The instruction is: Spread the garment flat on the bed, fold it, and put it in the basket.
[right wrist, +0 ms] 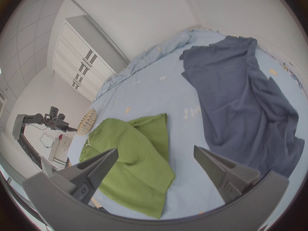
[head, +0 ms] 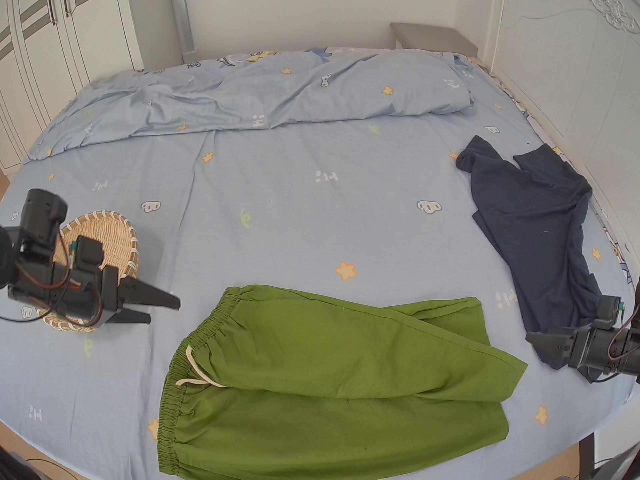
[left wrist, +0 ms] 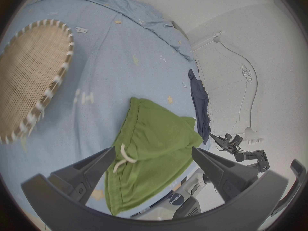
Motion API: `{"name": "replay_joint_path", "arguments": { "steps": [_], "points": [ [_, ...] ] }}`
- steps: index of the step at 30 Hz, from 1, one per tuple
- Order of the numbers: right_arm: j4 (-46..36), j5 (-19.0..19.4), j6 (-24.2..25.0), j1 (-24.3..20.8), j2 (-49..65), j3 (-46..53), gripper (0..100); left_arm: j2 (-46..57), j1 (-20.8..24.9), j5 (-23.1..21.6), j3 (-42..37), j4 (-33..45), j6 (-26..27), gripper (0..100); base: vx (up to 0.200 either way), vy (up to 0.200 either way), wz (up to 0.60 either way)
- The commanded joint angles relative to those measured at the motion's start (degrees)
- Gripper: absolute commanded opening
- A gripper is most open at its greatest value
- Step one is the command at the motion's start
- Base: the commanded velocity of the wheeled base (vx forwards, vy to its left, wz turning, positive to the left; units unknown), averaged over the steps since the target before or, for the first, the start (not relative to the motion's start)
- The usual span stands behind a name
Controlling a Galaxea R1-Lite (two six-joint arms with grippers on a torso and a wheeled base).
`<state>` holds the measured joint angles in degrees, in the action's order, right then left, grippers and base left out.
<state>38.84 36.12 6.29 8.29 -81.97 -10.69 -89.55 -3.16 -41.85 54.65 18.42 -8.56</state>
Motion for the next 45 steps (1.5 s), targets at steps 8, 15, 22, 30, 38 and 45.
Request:
{"name": "replay_joint_path", "arguments": {
  "steps": [8,15,22,30,38,45],
  "points": [
    [-0.3,0.1,0.1,-1.9,-2.8,-6.4,100,-29.3,5.0,0.1,26.1,0.0,-1.3,100,0.000,0.000,0.00],
    [0.4,0.0,0.2,-2.2,-5.6,-6.0,100,-35.1,8.7,0.2,29.6,0.1,-1.5,100,0.000,0.000,0.00],
    [0.3,-0.1,0.2,-2.6,-5.6,-5.7,100,-35.4,8.9,0.3,29.7,-0.3,-1.5,100,0.000,0.000,0.00],
    [0.3,-0.1,0.3,-3.5,-5.5,-5.5,100,-36.0,8.8,0.3,29.9,-0.5,-1.5,100,0.000,0.000,0.00],
    [0.3,-0.1,0.3,-3.5,-5.6,-5.5,100,-36.1,8.8,0.3,29.8,-0.6,-1.5,0,0.000,0.000,0.00],
    [0.3,0.0,0.1,-3.2,-6.4,-4.4,100,-36.2,8.7,0.3,29.5,-0.5,-1.3,0,0.000,0.000,0.00]
  ]
}}
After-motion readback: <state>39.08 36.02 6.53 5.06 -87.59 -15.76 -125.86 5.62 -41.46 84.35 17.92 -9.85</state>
